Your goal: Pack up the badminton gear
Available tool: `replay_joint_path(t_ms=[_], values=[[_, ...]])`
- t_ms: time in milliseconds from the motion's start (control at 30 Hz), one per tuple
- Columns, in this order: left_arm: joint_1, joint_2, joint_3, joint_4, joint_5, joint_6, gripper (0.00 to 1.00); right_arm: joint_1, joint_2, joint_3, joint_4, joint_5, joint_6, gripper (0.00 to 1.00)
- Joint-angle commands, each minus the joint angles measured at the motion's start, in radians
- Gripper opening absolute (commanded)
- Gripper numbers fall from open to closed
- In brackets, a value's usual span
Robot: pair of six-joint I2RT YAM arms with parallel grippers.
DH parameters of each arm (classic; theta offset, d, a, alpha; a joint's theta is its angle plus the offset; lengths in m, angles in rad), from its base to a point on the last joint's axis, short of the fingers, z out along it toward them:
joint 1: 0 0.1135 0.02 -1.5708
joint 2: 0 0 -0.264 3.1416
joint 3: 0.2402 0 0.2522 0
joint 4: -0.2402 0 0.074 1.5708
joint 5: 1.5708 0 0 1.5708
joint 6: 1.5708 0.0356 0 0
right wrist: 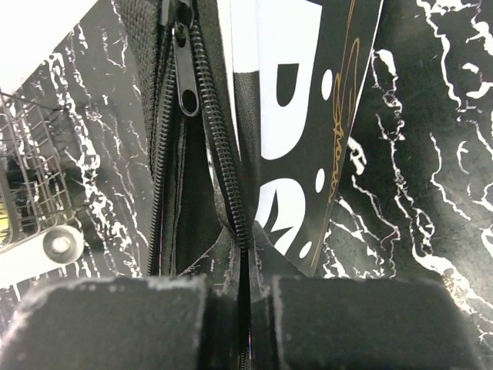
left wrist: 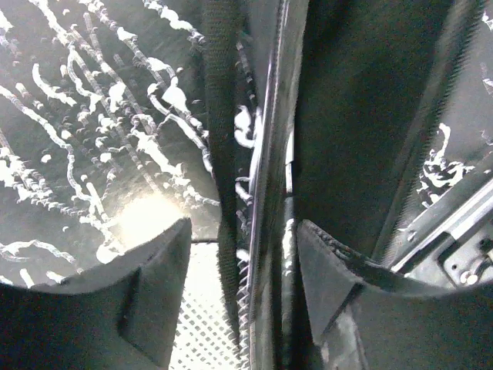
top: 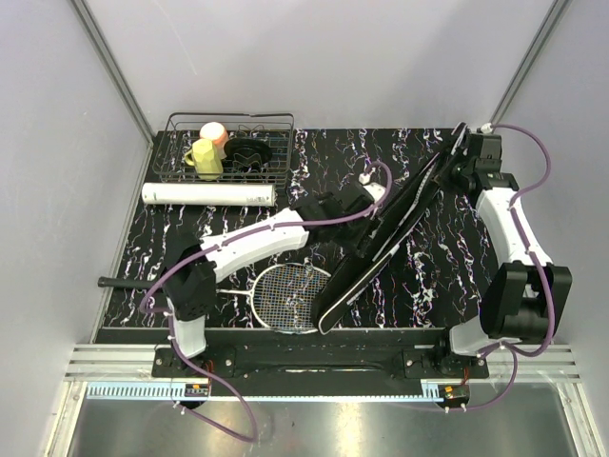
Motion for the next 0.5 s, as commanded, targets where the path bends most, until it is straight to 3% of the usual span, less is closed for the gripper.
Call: replay_joint_path(t_ms=[0, 67, 233, 367, 467], values=[[0.032, -0.157, -0.088, 0.037, -0.055, 0.002, 0.69, 0.003, 0.052, 0.091, -0.040, 0.020, -0.079, 0.00], [0.045, -0.287, -0.150, 0.049, -0.062, 0.003, 0.80, 0.003, 0.069, 0.099, -0.043, -0.003, -0.076, 0.00], [0.122, -0.623, -0.348, 0.017, -0.073, 0.069, 0.91, 0.003, 0.061, 0.093, -0.031, -0.036, -0.076, 0.00], [0.153, -0.740, -0.457, -0.111, -0.018, 0.227, 0.96, 0.003, 0.046, 0.088, -0.015, -0.047, -0.085, 0.00], [0.153, -0.762, -0.559, -0.168, -0.088, 0.279, 0.96, 0.003, 0.052, 0.096, -0.015, -0.075, -0.085, 0.00]])
